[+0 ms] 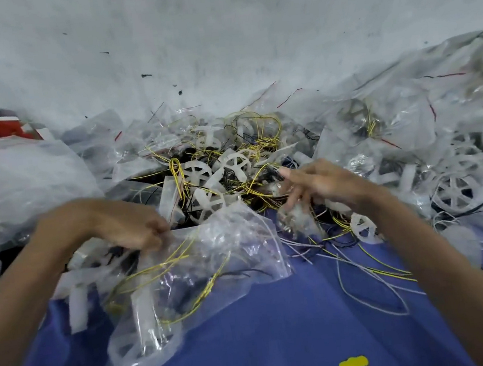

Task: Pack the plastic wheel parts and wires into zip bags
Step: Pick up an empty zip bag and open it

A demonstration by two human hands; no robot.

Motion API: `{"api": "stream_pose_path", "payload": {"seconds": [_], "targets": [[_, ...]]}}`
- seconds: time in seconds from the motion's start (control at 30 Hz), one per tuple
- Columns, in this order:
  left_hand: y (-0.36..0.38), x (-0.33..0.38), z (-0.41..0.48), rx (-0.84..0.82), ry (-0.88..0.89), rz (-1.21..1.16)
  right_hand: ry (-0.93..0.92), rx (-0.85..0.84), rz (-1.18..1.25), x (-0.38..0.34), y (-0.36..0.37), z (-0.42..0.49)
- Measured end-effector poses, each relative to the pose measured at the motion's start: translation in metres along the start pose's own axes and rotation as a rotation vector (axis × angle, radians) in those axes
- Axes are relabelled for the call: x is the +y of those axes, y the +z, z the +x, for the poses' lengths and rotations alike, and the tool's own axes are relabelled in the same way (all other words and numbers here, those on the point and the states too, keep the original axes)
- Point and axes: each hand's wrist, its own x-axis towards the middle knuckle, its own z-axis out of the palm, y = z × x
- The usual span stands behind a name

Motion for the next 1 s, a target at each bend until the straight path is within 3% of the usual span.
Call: {"api": "stream_pose_path", "payload": {"seconds": [0.07,0.1,0.23,0.3,0.4,0.6,0.7,0.8,0.87,1.0], "targets": [[-0.002,0.008,0.004,0.019,-0.039,0.088,-0.077,0.184,-0.086,0.009,0.003,0.008],[-0.009,0.019,0.001,0.044,-0.037,0.1,-0.093,0.195,-0.19,0.011,0.009,0.012],[-0.027,0.06,0.01,0.421,0.211,-0.114,-0.011,-0.037,-0.661,0.018,0.052,0.024],[-0.034,0.081,0.013,0.386,0.361,-0.182,0.008,-0.007,-0.792,0.022,0.067,0.026],[-0.035,0.094,0.023,0.162,0.378,-0.172,0.051,0.074,-0.724,0.022,0.071,0.026],[-0.027,0.072,0.018,0.172,0.385,-0.356,-0.012,0.063,-0.563,0.019,0.027,0.025],[-0.024,0.072,0.018,0.193,0.394,-0.237,-0.073,0.113,-0.23,0.016,0.01,0.014],[-0.021,0.074,0.02,0.268,0.411,-0.242,-0.041,0.028,0.125,0.012,0.002,0.006],[-0.019,0.077,0.026,0.339,0.443,-0.263,-0.047,-0.025,0.085,0.009,0.001,0.003],[-0.012,0.09,0.04,0.26,0.405,-0.103,-0.089,-0.055,-0.158,0.007,0.001,0.002]]}}
